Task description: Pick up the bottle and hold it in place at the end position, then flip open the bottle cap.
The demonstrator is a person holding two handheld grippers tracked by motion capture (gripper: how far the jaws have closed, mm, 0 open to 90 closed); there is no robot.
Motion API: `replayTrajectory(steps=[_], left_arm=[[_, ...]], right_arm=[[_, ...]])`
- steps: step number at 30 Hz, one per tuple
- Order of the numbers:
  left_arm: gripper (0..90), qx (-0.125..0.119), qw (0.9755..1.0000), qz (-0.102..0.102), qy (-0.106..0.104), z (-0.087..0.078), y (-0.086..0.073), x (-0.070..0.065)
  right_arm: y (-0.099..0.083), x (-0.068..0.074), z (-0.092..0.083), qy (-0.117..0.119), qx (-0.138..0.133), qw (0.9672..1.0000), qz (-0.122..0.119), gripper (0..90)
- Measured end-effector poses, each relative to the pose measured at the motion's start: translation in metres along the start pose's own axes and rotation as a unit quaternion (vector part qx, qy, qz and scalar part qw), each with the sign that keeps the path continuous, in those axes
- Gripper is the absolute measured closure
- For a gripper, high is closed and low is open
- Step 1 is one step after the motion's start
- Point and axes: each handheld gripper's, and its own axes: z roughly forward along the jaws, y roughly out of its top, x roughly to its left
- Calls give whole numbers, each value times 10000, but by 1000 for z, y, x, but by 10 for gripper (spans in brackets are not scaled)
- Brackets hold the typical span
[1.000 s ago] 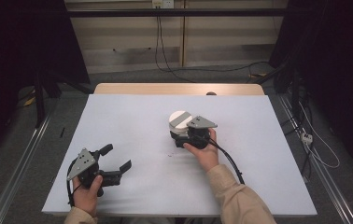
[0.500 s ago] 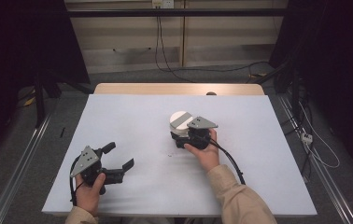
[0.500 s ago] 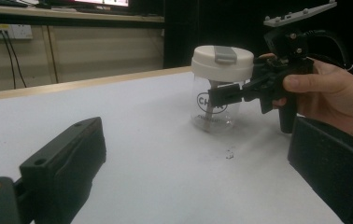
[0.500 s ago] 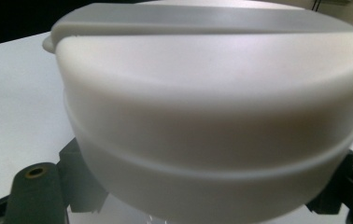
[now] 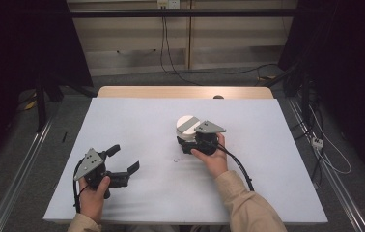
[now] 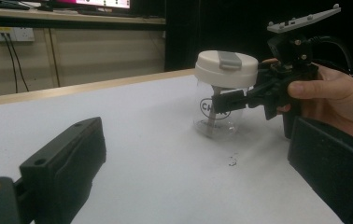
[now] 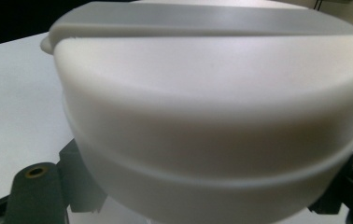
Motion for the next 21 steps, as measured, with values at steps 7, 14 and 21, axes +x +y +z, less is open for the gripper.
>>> replayTrajectory(steps=[7, 14, 21], left_arm=[[40, -1, 10000, -2, -16, 2, 1, -1], [40, 26, 10000, -17, -65, 6, 3, -1], [41, 47, 9999, -38, -150, 14, 7, -3]], right_arm=[[0, 0, 0, 1, 3, 10000, -4, 187], [0, 0, 0, 1, 10, 10000, 5, 187], [0, 0, 0, 11, 19, 10000, 7, 187]])
